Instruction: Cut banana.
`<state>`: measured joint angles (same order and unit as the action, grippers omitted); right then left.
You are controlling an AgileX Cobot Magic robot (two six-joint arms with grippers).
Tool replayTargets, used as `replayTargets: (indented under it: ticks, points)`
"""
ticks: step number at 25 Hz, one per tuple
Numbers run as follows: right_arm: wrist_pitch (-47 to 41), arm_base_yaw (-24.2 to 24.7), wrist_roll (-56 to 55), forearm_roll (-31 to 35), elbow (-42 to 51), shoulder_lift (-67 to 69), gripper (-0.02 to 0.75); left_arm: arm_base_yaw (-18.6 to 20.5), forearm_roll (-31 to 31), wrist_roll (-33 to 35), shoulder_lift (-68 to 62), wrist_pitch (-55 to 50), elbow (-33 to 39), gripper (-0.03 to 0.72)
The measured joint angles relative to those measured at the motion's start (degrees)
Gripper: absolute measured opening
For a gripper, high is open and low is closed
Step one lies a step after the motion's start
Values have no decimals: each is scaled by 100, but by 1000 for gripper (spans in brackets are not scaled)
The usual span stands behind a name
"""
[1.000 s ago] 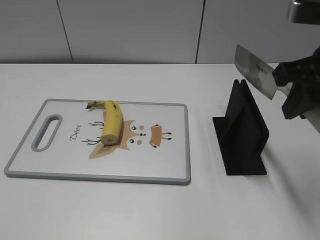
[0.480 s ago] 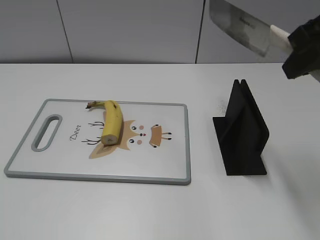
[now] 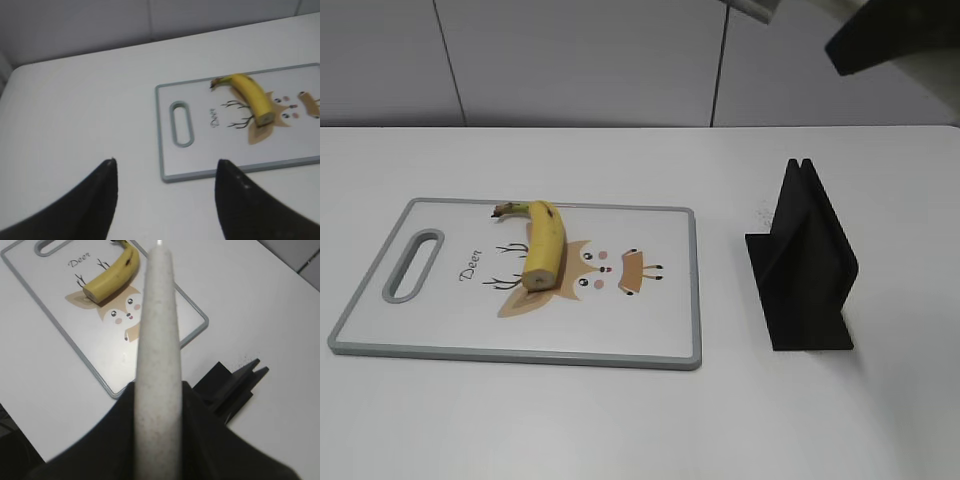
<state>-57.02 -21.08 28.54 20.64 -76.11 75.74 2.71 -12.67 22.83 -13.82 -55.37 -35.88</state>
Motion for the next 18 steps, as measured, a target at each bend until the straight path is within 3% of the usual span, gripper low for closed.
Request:
replayTargets:
  ticks: [5, 13, 18]
  points:
    - [-578, 0, 671, 253, -495, 501, 170, -219, -922, 903, -768, 389, -120, 589]
    - [-911, 0, 1673, 448, -1141, 1241, 169, -476, -1586, 2210, -2366, 437, -780, 589]
    - [-980, 0, 2606, 518, -1217, 1627, 169, -487, -1655, 3026, -3554, -91, -1721, 589]
